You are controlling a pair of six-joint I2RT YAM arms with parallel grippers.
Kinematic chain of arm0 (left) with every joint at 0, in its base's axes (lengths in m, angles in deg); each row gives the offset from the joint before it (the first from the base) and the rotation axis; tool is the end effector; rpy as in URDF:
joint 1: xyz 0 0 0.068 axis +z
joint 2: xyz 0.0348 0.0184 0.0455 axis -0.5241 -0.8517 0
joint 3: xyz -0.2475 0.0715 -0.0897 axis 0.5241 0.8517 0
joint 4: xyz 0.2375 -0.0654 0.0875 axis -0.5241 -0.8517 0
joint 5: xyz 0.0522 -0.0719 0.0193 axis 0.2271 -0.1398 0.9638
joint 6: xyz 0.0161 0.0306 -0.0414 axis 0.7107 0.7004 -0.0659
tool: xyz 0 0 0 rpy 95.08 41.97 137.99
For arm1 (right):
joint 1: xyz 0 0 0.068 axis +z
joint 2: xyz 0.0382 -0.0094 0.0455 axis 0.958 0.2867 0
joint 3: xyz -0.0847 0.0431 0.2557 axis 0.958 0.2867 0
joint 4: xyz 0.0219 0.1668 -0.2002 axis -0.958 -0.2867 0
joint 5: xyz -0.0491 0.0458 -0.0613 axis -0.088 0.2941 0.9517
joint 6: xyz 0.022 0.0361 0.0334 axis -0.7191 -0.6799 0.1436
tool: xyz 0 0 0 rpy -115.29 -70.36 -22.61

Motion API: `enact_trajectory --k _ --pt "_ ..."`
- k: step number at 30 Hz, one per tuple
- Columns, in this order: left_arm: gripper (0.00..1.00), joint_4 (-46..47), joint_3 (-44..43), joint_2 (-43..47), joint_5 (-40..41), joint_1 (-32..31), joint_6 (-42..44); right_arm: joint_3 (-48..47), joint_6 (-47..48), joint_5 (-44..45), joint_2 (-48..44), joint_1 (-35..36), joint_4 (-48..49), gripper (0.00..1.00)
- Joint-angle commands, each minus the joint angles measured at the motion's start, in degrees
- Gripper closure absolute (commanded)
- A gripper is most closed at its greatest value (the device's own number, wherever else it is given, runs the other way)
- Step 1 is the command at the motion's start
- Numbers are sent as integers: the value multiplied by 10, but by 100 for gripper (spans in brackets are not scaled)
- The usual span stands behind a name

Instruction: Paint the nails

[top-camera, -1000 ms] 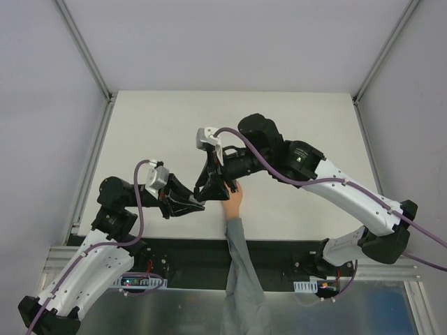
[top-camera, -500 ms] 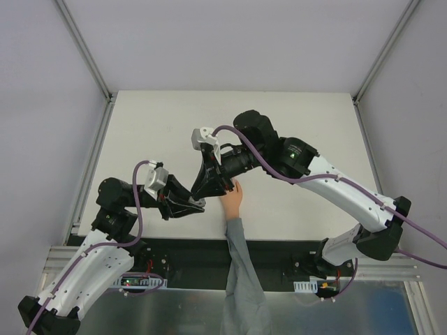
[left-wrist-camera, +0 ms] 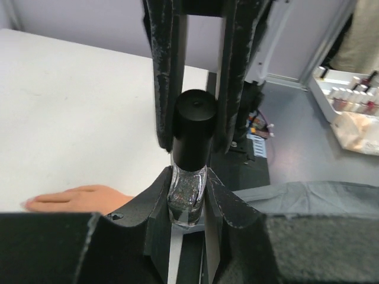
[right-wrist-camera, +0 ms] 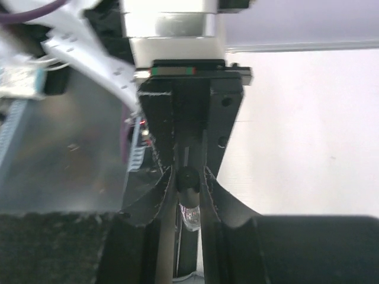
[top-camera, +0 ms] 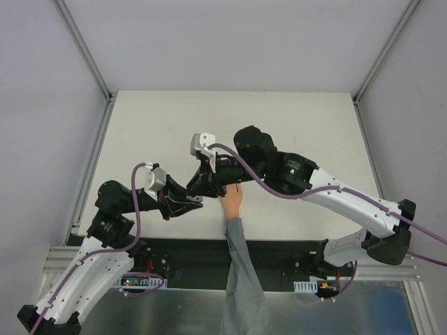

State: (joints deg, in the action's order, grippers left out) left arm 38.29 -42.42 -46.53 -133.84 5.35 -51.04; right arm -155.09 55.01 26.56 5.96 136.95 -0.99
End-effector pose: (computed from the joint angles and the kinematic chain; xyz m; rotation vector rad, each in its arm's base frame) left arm 0.0890 -0.0777 0.3320 1.0175 1.1361 -1.2552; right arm 0.1218 0.2920 0.4429 -1.5874 1.0516 1.0740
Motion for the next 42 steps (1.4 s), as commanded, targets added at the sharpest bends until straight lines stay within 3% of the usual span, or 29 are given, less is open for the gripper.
enact_trajectory --k 1,3,4,7,10,15,18,23,26,29,30,36,39,42 --pt "100 -21 -12 25 189 6 74 82 -134 349 -21 69 73 100" --pt "100 -24 -9 35 242 9 81 130 -217 562 -23 127 89 100" --pt "100 -28 -8 39 253 10 82 141 -327 725 -14 150 74 100" --pt "100 -28 -3 54 282 15 85 141 -426 860 17 219 50 100" --pt "100 -26 1 56 271 15 86 108 -436 864 54 232 24 100" --pt "100 -25 -5 39 240 15 83 65 -374 866 61 236 -6 99" --pt "100 -26 -5 36 224 15 82 54 -341 849 39 234 -20 84" --pt "100 -26 -9 22 191 15 78 35 -261 765 3 223 -27 56" --pt "100 -19 -16 5 141 15 67 20 -196 656 -20 204 -43 41" --pt "100 4 -18 -8 74 15 48 28 -118 515 -50 183 -49 34" --pt "100 12 -18 -10 54 15 40 32 -82 429 -61 176 -48 34" --pt "100 154 -4 -30 -106 15 -66 86 -6 150 -129 79 -11 34" --pt "100 224 4 -42 -146 12 -123 98 25 8 -145 22 9 36" --pt "100 243 7 -43 -162 10 -139 84 57 -57 -129 6 4 43"
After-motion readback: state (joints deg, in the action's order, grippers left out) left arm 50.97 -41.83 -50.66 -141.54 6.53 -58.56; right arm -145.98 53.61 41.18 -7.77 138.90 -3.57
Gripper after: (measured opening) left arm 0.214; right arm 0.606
